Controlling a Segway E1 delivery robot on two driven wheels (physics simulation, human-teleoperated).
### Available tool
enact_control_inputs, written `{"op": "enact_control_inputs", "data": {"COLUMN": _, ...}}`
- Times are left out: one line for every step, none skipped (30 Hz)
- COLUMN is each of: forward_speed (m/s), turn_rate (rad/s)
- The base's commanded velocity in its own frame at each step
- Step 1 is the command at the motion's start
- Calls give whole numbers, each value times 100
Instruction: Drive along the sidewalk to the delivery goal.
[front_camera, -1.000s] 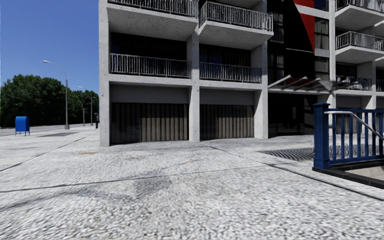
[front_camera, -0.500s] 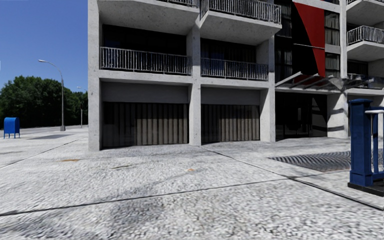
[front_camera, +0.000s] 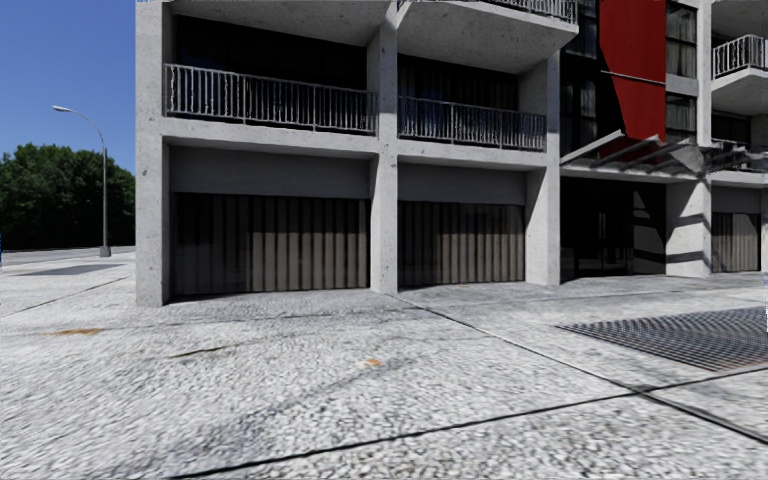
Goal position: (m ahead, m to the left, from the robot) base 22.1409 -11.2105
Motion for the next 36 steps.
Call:
{"op": "enact_control_inputs", "data": {"forward_speed": 139, "turn_rate": -38}}
{"op": "enact_control_inputs", "data": {"forward_speed": 142, "turn_rate": -38}}
{"op": "enact_control_inputs", "data": {"forward_speed": 146, "turn_rate": -38}}
{"op": "enact_control_inputs", "data": {"forward_speed": 151, "turn_rate": -38}}
{"op": "enact_control_inputs", "data": {"forward_speed": 151, "turn_rate": -38}}
{"op": "enact_control_inputs", "data": {"forward_speed": 153, "turn_rate": -38}}
{"op": "enact_control_inputs", "data": {"forward_speed": 154, "turn_rate": -38}}
{"op": "enact_control_inputs", "data": {"forward_speed": 154, "turn_rate": -38}}
{"op": "enact_control_inputs", "data": {"forward_speed": 154, "turn_rate": -38}}
{"op": "enact_control_inputs", "data": {"forward_speed": 155, "turn_rate": -38}}
{"op": "enact_control_inputs", "data": {"forward_speed": 155, "turn_rate": -38}}
{"op": "enact_control_inputs", "data": {"forward_speed": 156, "turn_rate": -38}}
{"op": "enact_control_inputs", "data": {"forward_speed": 159, "turn_rate": -38}}
{"op": "enact_control_inputs", "data": {"forward_speed": 162, "turn_rate": -38}}
{"op": "enact_control_inputs", "data": {"forward_speed": 173, "turn_rate": -38}}
{"op": "enact_control_inputs", "data": {"forward_speed": 200, "turn_rate": -38}}
{"op": "enact_control_inputs", "data": {"forward_speed": 200, "turn_rate": -38}}
{"op": "enact_control_inputs", "data": {"forward_speed": 200, "turn_rate": -38}}
{"op": "enact_control_inputs", "data": {"forward_speed": 200, "turn_rate": -38}}
{"op": "enact_control_inputs", "data": {"forward_speed": 200, "turn_rate": -38}}
{"op": "enact_control_inputs", "data": {"forward_speed": 200, "turn_rate": -38}}
{"op": "enact_control_inputs", "data": {"forward_speed": 200, "turn_rate": -38}}
{"op": "enact_control_inputs", "data": {"forward_speed": 200, "turn_rate": -38}}
{"op": "enact_control_inputs", "data": {"forward_speed": 200, "turn_rate": -38}}
{"op": "enact_control_inputs", "data": {"forward_speed": 200, "turn_rate": -40}}
{"op": "enact_control_inputs", "data": {"forward_speed": 200, "turn_rate": -50}}
{"op": "enact_control_inputs", "data": {"forward_speed": 200, "turn_rate": -55}}
{"op": "enact_control_inputs", "data": {"forward_speed": 200, "turn_rate": -56}}
{"op": "enact_control_inputs", "data": {"forward_speed": 200, "turn_rate": -56}}
{"op": "enact_control_inputs", "data": {"forward_speed": 200, "turn_rate": -56}}
{"op": "enact_control_inputs", "data": {"forward_speed": 200, "turn_rate": -57}}
{"op": "enact_control_inputs", "data": {"forward_speed": 200, "turn_rate": -57}}
{"op": "enact_control_inputs", "data": {"forward_speed": 200, "turn_rate": -57}}
{"op": "enact_control_inputs", "data": {"forward_speed": 200, "turn_rate": -58}}
{"op": "enact_control_inputs", "data": {"forward_speed": 200, "turn_rate": -58}}
{"op": "enact_control_inputs", "data": {"forward_speed": 200, "turn_rate": -58}}
